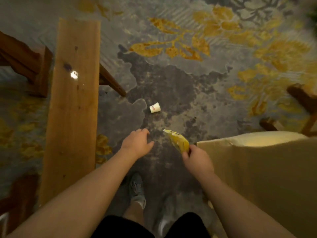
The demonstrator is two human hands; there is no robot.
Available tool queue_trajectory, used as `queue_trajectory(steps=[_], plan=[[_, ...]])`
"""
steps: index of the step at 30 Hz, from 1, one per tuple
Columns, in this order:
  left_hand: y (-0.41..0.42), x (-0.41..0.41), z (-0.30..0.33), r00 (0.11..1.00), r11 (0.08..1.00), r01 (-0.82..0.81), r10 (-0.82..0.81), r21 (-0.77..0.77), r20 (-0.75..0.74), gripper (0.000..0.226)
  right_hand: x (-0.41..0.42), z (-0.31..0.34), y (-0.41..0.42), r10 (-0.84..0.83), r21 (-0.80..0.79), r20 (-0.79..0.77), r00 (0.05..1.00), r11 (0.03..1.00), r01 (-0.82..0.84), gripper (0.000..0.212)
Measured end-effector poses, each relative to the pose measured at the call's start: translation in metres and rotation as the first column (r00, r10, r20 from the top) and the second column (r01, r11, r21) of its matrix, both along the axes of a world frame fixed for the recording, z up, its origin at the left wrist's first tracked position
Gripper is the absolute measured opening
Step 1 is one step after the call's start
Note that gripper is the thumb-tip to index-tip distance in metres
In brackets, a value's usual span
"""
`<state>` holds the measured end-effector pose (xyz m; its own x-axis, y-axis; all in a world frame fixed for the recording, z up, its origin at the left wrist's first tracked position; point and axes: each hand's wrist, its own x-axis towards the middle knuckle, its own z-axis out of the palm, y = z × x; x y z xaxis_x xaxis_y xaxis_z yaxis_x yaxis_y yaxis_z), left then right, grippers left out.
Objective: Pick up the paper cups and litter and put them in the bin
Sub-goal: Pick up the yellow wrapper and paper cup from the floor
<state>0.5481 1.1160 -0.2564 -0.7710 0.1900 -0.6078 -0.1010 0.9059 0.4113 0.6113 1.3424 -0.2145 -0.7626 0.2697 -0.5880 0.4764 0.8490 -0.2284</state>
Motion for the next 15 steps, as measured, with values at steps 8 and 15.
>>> queue_trajectory(steps=[8, 15], plan=[[0.019, -0.130, -0.096, 0.989, 0.988, -0.142, 0.143, -0.059, 0.023, 0.047, -0.169, -0.093, 0.023, -0.010, -0.032, -0.080, 0.997, 0.999, 0.008, 0.017], [0.055, -0.204, -0.246, 0.988, 0.982, -0.124, 0.136, -0.146, 0.074, 0.053, -0.272, -0.246, 0.053, 0.207, -0.003, -0.108, 0.972, 0.978, -0.208, 0.016]])
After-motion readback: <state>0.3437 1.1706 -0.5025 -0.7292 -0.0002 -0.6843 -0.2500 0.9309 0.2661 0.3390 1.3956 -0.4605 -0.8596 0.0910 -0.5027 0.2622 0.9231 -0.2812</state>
